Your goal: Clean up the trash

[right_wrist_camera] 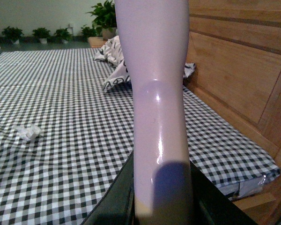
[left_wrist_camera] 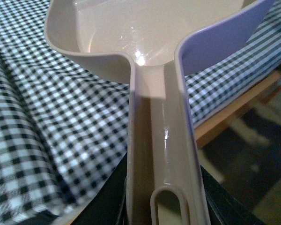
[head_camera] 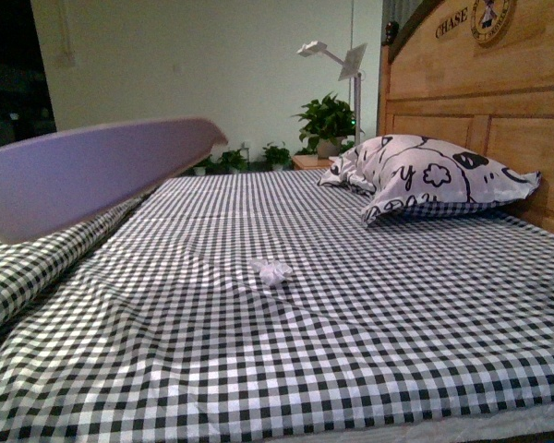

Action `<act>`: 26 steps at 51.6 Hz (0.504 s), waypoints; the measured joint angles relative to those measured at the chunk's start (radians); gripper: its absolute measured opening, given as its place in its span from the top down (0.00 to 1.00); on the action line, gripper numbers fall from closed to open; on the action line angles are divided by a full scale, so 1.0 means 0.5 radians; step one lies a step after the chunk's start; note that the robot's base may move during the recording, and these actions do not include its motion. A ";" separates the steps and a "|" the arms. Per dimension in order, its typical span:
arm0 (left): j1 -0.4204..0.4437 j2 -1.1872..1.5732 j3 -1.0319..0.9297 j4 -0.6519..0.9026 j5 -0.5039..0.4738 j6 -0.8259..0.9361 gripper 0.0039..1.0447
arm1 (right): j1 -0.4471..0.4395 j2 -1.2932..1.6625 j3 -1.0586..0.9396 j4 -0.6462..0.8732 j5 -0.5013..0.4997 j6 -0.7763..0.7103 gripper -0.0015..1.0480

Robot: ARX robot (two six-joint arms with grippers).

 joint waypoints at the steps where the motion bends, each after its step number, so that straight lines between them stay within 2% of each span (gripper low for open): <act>1: -0.004 0.027 0.012 0.017 -0.021 0.025 0.75 | 0.000 0.000 0.000 0.000 0.000 0.000 0.81; 13: -0.094 0.484 0.182 0.433 -0.376 0.507 0.75 | 0.000 0.000 0.000 0.000 0.000 0.000 0.81; 26: -0.252 0.729 0.274 0.740 -0.425 0.778 0.75 | 0.000 0.000 0.000 0.000 0.000 0.000 0.81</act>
